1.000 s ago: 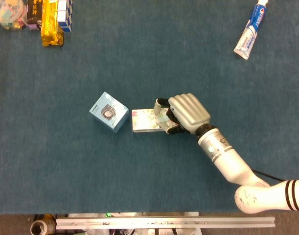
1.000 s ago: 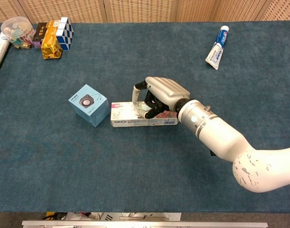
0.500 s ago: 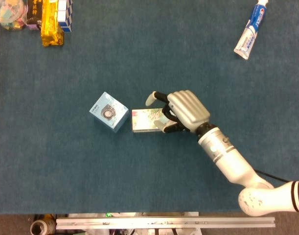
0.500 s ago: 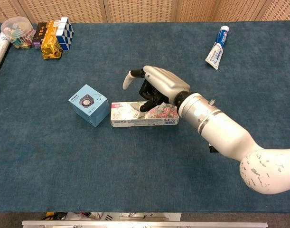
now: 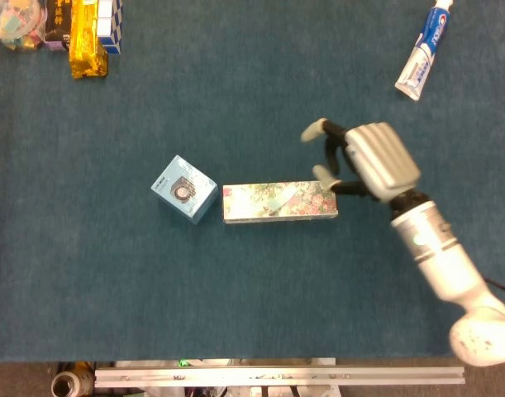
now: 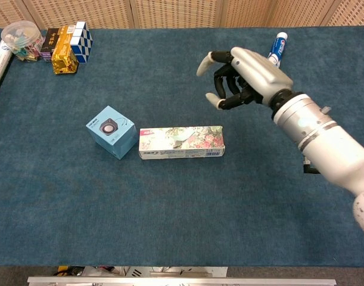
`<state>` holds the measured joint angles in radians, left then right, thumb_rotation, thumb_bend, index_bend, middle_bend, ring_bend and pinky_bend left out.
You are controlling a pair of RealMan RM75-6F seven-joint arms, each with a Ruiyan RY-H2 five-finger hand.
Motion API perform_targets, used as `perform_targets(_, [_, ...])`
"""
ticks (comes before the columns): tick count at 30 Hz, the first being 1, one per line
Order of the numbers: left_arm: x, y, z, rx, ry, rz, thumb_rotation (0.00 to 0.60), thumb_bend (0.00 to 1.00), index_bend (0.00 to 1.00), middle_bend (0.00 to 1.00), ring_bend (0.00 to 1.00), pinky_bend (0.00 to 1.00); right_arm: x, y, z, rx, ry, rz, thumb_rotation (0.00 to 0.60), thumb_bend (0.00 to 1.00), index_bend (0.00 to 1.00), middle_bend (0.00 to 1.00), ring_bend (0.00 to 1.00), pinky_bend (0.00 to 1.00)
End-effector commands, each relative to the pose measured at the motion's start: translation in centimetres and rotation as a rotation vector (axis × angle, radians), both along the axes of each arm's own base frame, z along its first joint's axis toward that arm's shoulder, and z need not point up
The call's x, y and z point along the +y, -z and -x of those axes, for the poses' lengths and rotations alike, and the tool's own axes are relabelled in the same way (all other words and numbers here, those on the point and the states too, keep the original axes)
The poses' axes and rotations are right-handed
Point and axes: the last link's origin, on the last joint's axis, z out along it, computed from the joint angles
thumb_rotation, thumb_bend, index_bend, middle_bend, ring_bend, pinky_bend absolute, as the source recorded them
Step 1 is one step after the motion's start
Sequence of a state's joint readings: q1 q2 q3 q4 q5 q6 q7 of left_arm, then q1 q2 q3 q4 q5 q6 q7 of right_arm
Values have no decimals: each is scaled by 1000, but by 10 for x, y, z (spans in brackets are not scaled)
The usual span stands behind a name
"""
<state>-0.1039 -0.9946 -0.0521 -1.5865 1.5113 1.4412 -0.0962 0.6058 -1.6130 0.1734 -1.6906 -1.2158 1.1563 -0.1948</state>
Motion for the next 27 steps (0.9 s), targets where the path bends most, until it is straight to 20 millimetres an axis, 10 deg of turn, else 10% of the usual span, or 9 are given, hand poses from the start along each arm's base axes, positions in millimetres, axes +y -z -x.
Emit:
perform_targets(1, [3, 2, -3, 2, 17, 17, 600, 345, 125, 360, 392, 401, 2, -21, 21, 73, 6, 44, 600, 336, 379, 659, 664, 903])
perform_targets(14, [13, 11, -12, -9, 59, 49, 600, 345, 125, 364, 396, 441, 12, -71, 58, 292, -61, 11, 600, 435, 392, 569, 579, 723])
perform_targets(19, [10, 11, -11, -11, 43, 43, 600, 345, 125, 363, 396, 441, 9, -64, 49, 357, -137, -28, 600, 574, 392, 884, 936, 967])
perform_targets(27, [2, 8, -6, -21, 16, 25, 600, 345, 125, 361, 396, 441, 2, -24, 31, 476, -177, -219, 600, 973, 387, 1000, 1000, 1000])
